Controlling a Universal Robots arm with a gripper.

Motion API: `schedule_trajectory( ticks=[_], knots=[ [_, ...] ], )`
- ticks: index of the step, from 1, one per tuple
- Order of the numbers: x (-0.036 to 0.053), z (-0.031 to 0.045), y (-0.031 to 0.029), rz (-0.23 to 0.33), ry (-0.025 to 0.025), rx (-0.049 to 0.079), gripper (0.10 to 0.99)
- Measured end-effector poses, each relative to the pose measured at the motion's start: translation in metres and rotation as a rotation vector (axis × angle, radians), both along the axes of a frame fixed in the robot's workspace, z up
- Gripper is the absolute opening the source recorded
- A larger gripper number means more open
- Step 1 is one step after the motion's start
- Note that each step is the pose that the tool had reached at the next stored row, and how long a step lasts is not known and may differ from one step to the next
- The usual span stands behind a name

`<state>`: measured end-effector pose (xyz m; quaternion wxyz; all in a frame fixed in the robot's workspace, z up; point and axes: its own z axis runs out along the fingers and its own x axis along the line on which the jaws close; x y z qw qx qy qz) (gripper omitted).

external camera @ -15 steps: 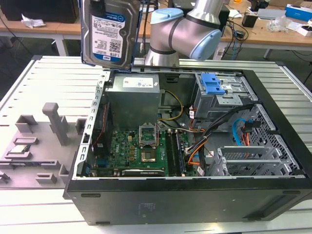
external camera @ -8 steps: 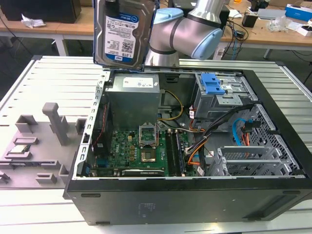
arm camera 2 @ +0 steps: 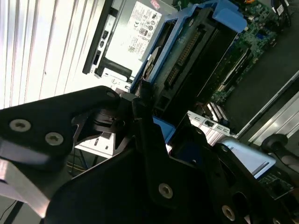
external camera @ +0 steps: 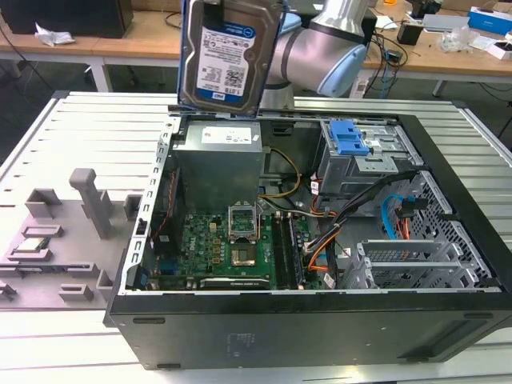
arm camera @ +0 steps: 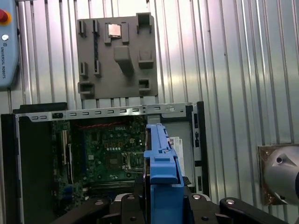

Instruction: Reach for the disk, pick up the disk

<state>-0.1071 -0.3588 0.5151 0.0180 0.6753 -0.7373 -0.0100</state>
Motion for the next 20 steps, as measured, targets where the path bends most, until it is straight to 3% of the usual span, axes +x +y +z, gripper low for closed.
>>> schedule_trajectory(
  ticks=[3, 8, 11, 14, 20],
  knots=[
    [0.0187, 0.0, 0.0, 0.0, 0.0, 0.0, 0.373],
    [0.0379, 0.0, 0.0, 0.0, 0.0, 0.0, 0.373],
    [0.0556, 0.0001, 0.0, 0.0, 0.0, 0.0, 0.373],
    [0.0601, 0.0, 0.0, 0.0, 0.0, 0.0, 0.373],
    [0.0607, 0.0, -0.0002, 0.0, 0.0, 0.0, 0.373]
  ],
)
